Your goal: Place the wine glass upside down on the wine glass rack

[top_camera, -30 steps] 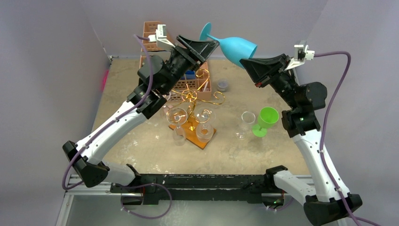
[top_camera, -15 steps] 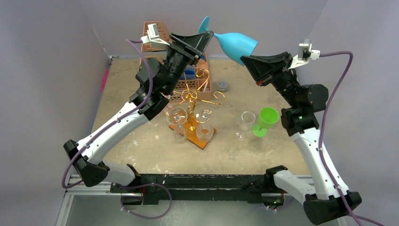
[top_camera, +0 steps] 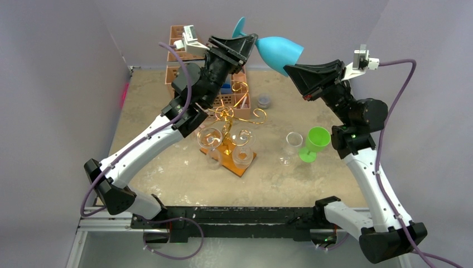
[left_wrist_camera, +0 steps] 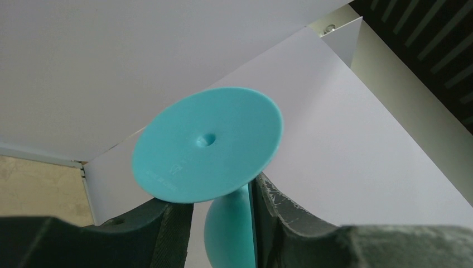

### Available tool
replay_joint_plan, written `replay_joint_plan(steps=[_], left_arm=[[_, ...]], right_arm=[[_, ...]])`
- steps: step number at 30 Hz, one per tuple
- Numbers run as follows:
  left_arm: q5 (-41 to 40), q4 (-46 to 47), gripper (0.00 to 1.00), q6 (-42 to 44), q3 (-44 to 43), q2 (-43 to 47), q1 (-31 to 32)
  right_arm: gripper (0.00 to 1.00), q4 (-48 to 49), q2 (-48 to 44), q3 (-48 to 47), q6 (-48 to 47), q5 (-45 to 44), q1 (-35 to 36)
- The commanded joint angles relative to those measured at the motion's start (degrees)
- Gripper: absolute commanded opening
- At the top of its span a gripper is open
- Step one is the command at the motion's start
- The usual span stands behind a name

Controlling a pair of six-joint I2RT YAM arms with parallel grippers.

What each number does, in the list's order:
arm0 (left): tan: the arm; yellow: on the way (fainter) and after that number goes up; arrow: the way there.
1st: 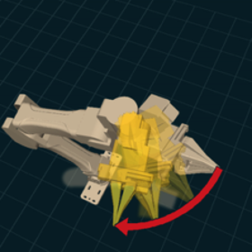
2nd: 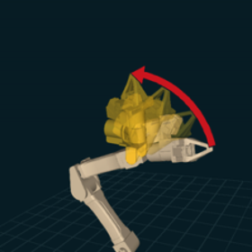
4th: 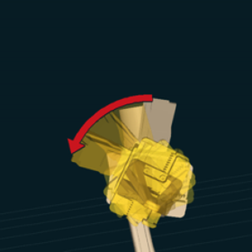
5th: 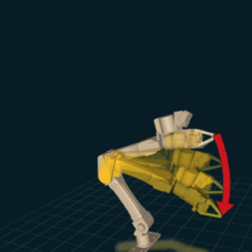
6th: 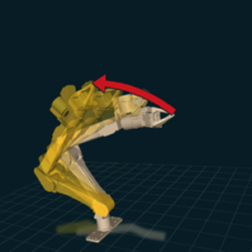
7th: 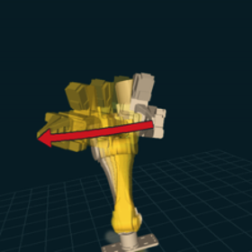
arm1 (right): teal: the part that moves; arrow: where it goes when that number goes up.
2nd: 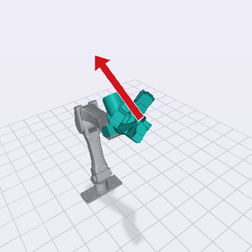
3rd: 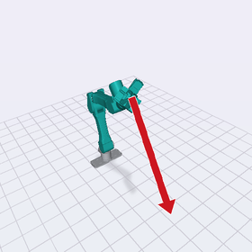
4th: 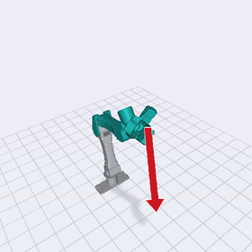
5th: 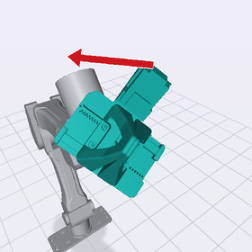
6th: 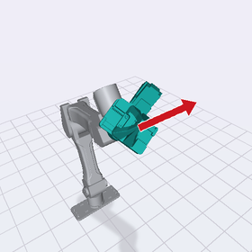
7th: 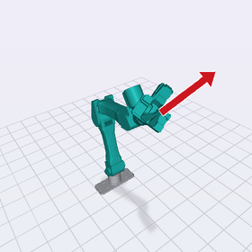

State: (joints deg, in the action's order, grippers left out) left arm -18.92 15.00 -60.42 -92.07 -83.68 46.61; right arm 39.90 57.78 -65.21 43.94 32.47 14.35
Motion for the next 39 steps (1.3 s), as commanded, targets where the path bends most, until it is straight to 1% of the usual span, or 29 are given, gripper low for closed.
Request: replay_joint_plan(steps=[1,4,11,16,22,26,27,29,33,35,38,39], left_arm=[[-2.83,0.00,0.41,1.25,-2.90,-0.52,0.50],[-2.06,1.12,0.41,1.48,-3.32,-1.31,0.50],[0.03,2.95,0.32,0.02,-3.69,-2.01,0.59],[0.55,8.53,0.29,-1.36,-0.83,-1.95,0.69],[0.05,11.62,0.01,-0.13,1.35,-1.07,0.76],[2.05,15.02,0.00,1.81,2.62,-1.23,0.76],[2.75,15.92,0.00,2.66,2.79,-1.43,0.76],[3.63,18.20,0.00,5.14,3.32,-1.55,0.76],[4.81,22.24,0.00,12.36,4.96,-0.66,0.76],[6.02,22.77,0.00,16.94,5.50,0.23,0.76],[8.92,22.96,0.00,25.01,6.72,2.15,0.76],[10.75,22.79,0.00,27.27,7.14,2.91,0.76]], right_arm=[[0.00,4.86,-0.13,0.00,0.59,0.63,-0.01],[0.00,5.27,0.23,-0.03,0.92,1.33,0.06],[0.00,5.25,0.81,0.53,0.79,1.87,-0.01],[0.00,5.69,1.37,0.54,0.86,4.14,0.02],[0.00,5.38,1.02,1.96,0.66,4.17,-0.02],[0.00,3.64,0.86,2.34,1.31,2.96,0.06],[0.04,3.43,0.72,2.51,1.25,2.75,0.03],[0.16,2.29,0.09,2.92,0.88,2.07,-0.02],[0.46,-3.04,-2.33,3.61,-1.91,0.49,-0.01],[0.58,-6.77,-3.90,4.04,-3.64,-0.26,-0.09],[0.71,-12.07,-6.78,5.45,-6.12,-1.74,-0.01],[0.73,-14.17,-8.34,5.83,-7.31,-2.19,0.05]])
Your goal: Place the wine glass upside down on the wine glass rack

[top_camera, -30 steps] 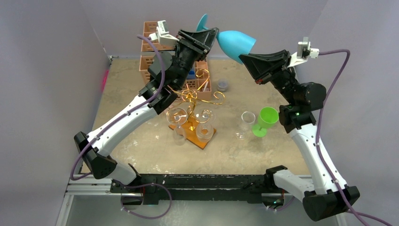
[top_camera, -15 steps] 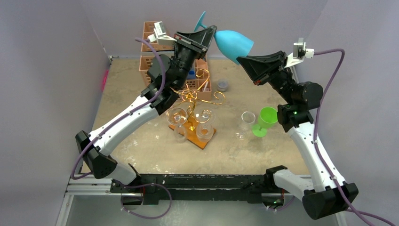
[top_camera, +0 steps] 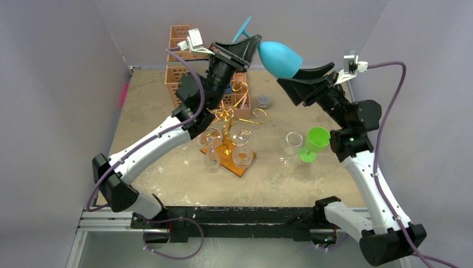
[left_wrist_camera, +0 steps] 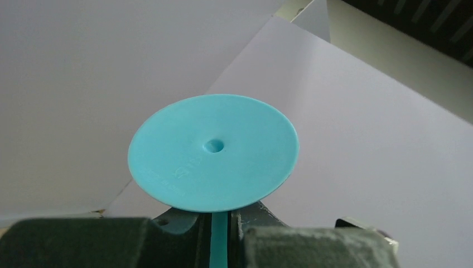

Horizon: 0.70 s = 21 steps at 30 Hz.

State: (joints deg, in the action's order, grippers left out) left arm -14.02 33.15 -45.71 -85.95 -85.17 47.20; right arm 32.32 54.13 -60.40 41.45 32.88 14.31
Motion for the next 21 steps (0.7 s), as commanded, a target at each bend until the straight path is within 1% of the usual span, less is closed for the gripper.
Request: replay_joint_plan(steps=[1,5,8,10,16,21], left_arm=[[7.28,4.03,0.00,14.98,1.27,5.12,0.19],[12.78,-1.18,0.00,21.72,1.31,7.56,0.19],[17.46,-5.18,0.00,23.73,0.48,8.55,0.17],[21.46,-8.32,0.00,24.63,-0.89,8.49,0.17],[34.46,-11.66,0.00,26.02,-2.99,7.45,0.17],[40.42,-11.92,0.00,25.69,-1.78,7.26,0.17]], right_arm=[[0.75,-8.94,-5.72,1.19,-5.86,-2.85,0.01],[0.79,-21.51,-9.99,-0.34,-10.45,-4.14,-0.03],[0.79,-32.57,-12.53,-3.00,-13.57,-6.17,0.03],[0.80,-37.43,-13.83,-4.96,-13.78,-7.89,0.00],[0.80,-42.49,-14.11,-11.68,-9.73,-9.52,0.02],[0.80,-42.98,-14.66,-13.68,-2.88,-9.95,-0.02]])
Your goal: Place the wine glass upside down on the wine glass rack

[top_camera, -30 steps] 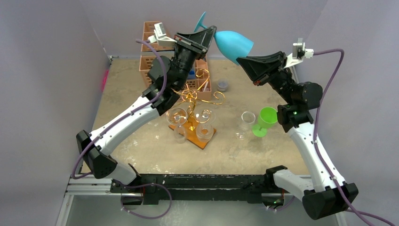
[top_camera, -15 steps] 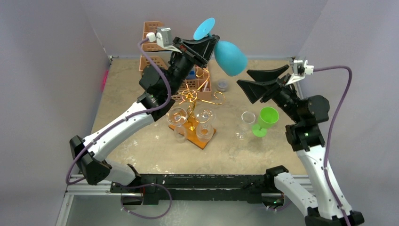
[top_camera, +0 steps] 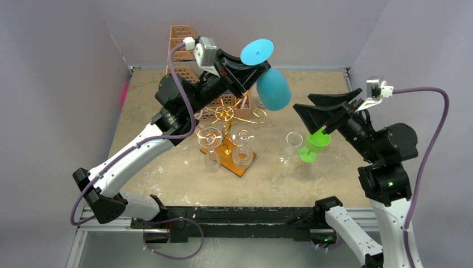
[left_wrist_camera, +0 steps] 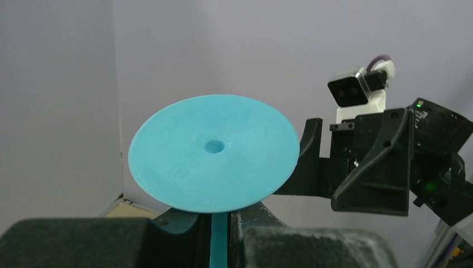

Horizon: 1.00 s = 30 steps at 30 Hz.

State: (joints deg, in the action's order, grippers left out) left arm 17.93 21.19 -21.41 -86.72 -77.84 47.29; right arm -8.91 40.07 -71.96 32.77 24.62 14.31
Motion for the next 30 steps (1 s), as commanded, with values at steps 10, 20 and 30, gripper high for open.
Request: replay_joint_plan(steps=[10,20,30], left_arm=[[23.46,2.23,0.00,7.45,0.96,-1.27,0.52],[26.70,-1.43,0.00,18.68,0.76,-2.28,0.95],[26.76,-2.32,0.00,24.21,-1.31,-5.62,1.06]], right_arm=[[0.79,7.28,2.27,-2.57,22.13,0.85,0.08],[0.75,8.53,5.50,-5.99,28.29,5.00,0.02],[0.59,-5.84,8.67,-10.96,30.96,7.33,0.03]])
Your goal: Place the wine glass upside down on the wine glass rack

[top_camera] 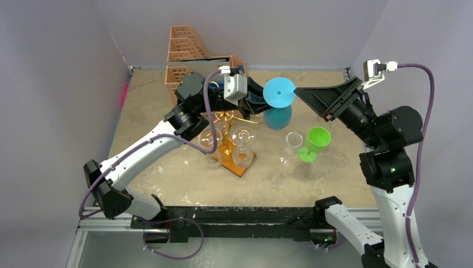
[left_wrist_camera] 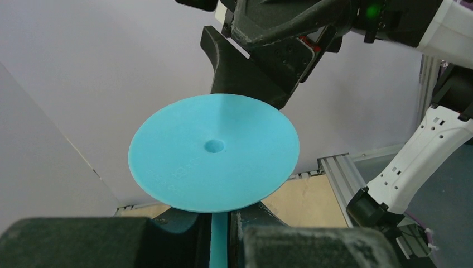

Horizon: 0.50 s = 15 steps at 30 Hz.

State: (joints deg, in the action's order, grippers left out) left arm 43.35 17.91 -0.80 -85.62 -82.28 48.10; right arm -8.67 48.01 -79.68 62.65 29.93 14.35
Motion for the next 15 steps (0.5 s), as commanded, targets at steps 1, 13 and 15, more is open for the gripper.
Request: replay_joint_plan(steps=[1,13,15], left_arm=[[1.72,1.10,0.00,3.69,-2.58,-1.64,0.27],[3.46,1.10,0.00,5.96,-1.57,-1.82,0.24],[3.84,0.98,0.00,5.94,-1.56,-1.83,0.24]], right_arm=[[0.57,-8.25,1.16,-3.91,0.40,1.67,0.02],[0.15,-12.16,2.46,-2.09,0.67,0.02,-0.04],[0.10,-11.72,2.19,-1.36,0.88,-0.31,-0.02]])
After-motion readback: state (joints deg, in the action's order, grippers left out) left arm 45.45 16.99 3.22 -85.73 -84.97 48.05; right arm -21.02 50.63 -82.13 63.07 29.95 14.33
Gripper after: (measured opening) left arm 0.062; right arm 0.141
